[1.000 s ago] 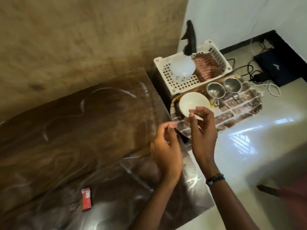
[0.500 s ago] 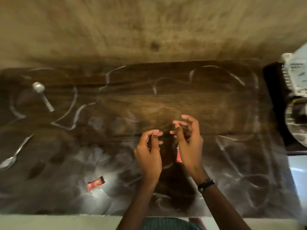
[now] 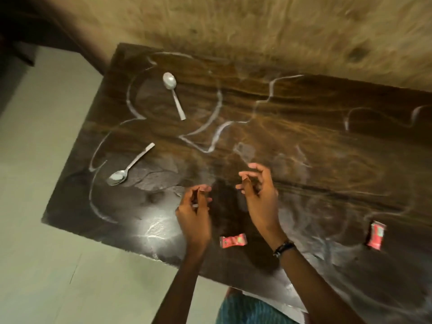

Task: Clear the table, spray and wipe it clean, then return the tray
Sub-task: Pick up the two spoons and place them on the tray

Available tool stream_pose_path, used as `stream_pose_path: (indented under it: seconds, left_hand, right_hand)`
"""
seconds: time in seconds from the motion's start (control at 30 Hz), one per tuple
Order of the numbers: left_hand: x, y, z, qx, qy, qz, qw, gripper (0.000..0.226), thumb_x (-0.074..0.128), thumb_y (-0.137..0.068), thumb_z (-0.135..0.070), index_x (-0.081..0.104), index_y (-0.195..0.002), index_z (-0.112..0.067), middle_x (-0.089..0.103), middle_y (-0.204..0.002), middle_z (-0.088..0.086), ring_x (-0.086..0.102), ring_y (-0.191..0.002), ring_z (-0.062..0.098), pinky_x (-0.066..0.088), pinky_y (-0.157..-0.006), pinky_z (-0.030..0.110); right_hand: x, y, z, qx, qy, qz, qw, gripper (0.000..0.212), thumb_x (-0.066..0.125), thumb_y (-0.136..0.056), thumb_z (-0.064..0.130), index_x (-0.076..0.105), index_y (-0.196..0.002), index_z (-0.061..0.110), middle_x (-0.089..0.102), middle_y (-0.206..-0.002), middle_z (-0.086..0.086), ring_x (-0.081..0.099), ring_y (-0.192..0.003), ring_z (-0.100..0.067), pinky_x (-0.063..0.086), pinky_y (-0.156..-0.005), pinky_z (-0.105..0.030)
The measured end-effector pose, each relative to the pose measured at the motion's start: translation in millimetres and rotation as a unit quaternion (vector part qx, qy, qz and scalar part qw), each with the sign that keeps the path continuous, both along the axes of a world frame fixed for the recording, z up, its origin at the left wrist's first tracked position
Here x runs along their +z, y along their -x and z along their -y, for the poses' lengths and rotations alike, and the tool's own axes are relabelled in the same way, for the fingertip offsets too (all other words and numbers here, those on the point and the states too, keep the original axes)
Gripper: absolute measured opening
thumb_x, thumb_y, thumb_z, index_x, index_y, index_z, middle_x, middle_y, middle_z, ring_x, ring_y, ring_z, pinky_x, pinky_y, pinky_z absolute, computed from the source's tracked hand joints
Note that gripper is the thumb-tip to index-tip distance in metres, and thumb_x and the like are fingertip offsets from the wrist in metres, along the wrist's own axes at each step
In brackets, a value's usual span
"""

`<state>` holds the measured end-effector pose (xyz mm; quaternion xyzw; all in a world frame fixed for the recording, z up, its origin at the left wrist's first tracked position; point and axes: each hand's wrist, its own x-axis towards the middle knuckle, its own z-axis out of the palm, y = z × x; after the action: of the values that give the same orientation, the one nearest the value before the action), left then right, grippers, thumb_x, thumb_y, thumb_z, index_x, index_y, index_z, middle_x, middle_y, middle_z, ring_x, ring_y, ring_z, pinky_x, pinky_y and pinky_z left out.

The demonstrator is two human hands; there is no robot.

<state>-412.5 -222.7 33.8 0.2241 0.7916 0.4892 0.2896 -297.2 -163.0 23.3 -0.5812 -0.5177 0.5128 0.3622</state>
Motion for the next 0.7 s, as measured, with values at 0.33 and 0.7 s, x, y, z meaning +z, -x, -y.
stream_pose_path:
  seconds: [0.33, 0.7]
  left_hand:
    - [-41.3, 151.9, -53.5, 0.251, -0.026, 0.173, 0.952, 0.010, 0.043, -0.095, 0.001, 0.053, -0.097, -0.003, 0.063, -0.078, 0.012, 0.063, -0.047, 0.006, 0.051, -0.049, 0.017]
    - [-51.3, 180.3, -88.4, 0.496, -0.040, 0.324, 0.805, 0.045, 0.073, -0.083, -0.020, 0.056, -0.107, 0.014, 0.070, -0.088, 0.025, 0.068, -0.047, 0.019, 0.050, -0.042, 0.019]
  right_hand:
    - [-31.3, 138.6, -99.5, 0.089, -0.032, 0.108, 0.990, 0.019, 0.053, -0.093, 0.008, 0.060, -0.111, 0.010, 0.069, -0.094, 0.000, 0.068, -0.079, -0.016, 0.055, -0.079, -0.033]
    - [-40.9, 215.4, -183.2, 0.061, -0.006, 0.198, 0.978, 0.014, 0.066, -0.088, 0.019, 0.069, -0.100, 0.012, 0.071, -0.096, -0.001, 0.063, -0.086, -0.011, 0.041, -0.064, -0.016]
